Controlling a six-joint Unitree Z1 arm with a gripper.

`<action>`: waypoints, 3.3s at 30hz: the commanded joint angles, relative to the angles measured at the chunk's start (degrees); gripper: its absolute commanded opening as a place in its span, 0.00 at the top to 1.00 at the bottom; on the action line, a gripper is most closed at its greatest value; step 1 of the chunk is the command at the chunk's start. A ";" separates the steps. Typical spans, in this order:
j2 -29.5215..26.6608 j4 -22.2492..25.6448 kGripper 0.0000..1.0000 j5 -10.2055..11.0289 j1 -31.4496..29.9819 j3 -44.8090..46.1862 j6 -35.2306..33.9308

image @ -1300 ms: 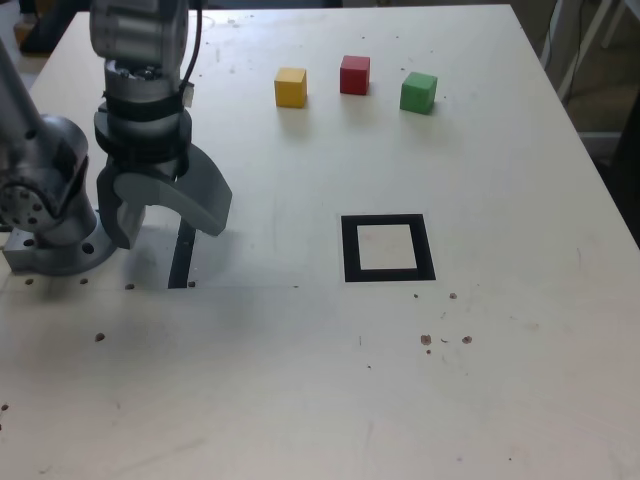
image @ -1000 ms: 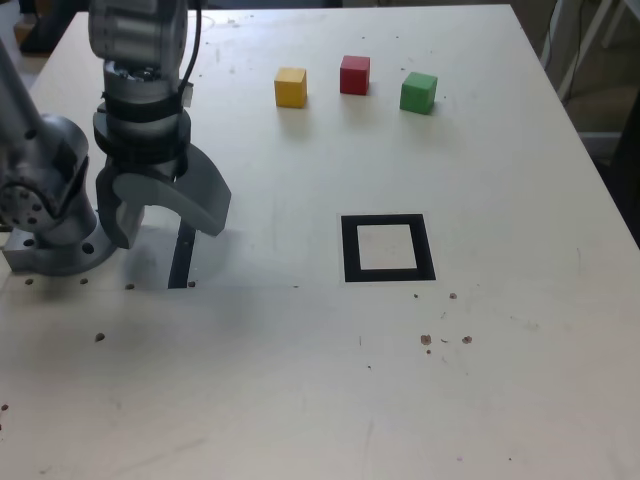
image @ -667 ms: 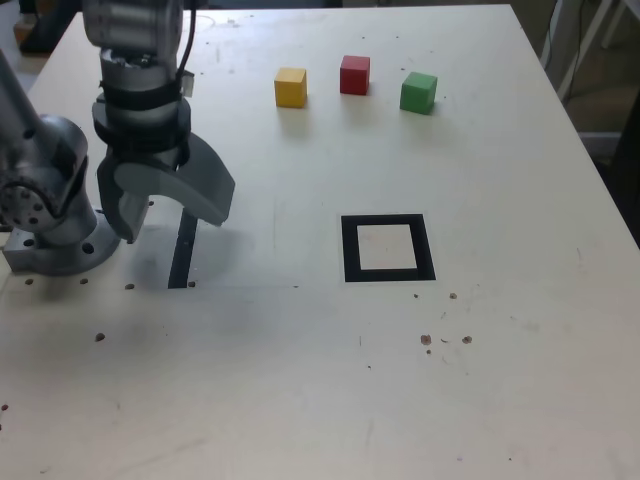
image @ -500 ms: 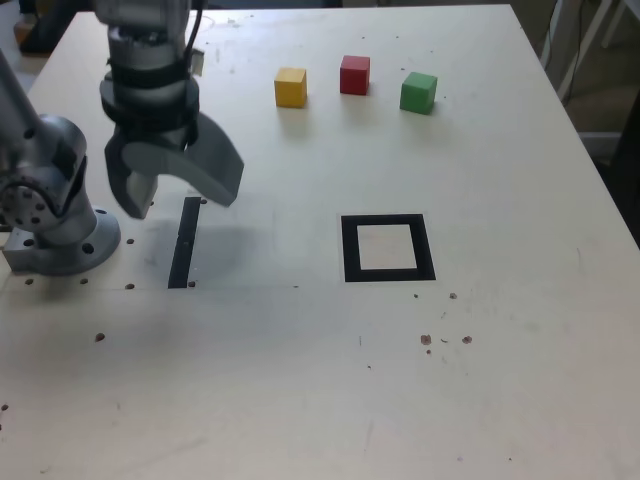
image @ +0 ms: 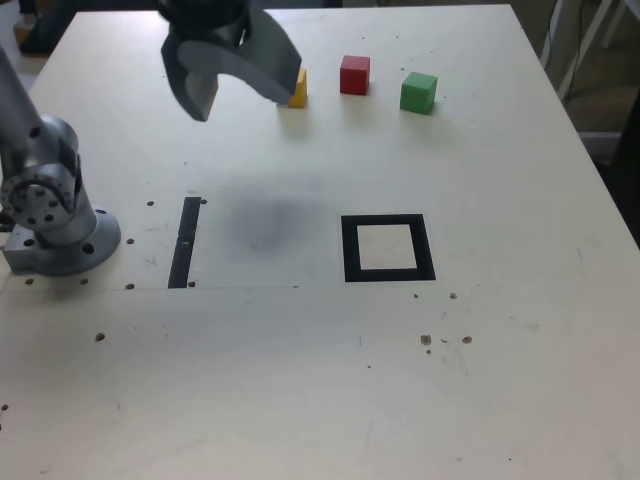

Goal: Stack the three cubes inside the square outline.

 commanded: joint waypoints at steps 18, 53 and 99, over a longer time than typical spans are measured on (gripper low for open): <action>21.43 6.92 0.01 2.44 11.83 -27.35 12.73; 43.85 7.16 0.02 -0.88 25.79 -45.37 22.26; 50.00 4.37 0.51 0.75 25.63 -50.58 25.39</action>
